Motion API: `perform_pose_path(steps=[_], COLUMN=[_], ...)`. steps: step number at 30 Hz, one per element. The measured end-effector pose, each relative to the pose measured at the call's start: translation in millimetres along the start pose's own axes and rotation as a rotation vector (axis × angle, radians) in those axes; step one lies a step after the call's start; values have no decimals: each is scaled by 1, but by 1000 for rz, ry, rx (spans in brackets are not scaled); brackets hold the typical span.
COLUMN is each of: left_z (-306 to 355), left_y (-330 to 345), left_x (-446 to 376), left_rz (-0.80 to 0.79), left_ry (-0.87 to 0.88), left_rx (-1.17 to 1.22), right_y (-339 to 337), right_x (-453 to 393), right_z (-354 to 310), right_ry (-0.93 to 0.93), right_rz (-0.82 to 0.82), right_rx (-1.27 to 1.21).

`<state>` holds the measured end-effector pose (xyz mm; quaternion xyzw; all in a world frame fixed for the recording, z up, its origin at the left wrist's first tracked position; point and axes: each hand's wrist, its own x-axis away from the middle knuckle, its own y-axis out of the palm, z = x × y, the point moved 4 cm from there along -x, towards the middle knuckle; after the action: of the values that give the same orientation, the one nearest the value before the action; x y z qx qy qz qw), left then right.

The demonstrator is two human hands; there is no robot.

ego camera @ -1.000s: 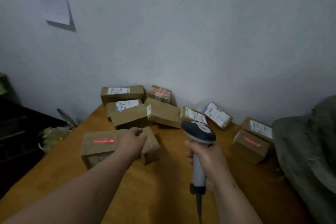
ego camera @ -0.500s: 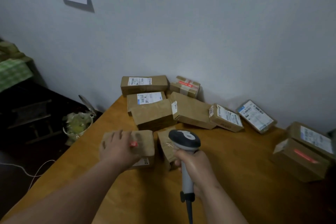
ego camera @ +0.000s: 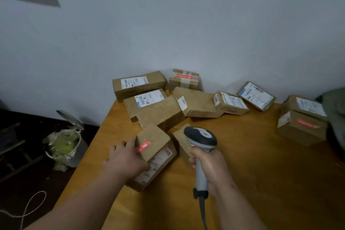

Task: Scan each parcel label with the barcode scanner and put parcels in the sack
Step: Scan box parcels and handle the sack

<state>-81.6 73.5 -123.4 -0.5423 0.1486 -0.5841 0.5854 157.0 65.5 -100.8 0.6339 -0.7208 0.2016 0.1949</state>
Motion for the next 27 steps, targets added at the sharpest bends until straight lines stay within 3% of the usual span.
perform_pose_path(steps=[3, 6, 13, 27], left_z=[-19, -26, -19, 30], left_y=[1, 1, -11, -8], left_x=[13, 26, 56, 123], left_rz=[-187, -232, -231, -195], left_ry=[-135, -188, -144, -28], left_rx=[717, 1023, 1220, 1285], right_y=[14, 21, 15, -52], right_x=[17, 36, 75, 153], right_z=[-4, -15, -30, -35], right_ry=[-40, -95, -167, -287], right_rz=[16, -22, -136, -254], right_rx=[-54, -66, 16, 168])
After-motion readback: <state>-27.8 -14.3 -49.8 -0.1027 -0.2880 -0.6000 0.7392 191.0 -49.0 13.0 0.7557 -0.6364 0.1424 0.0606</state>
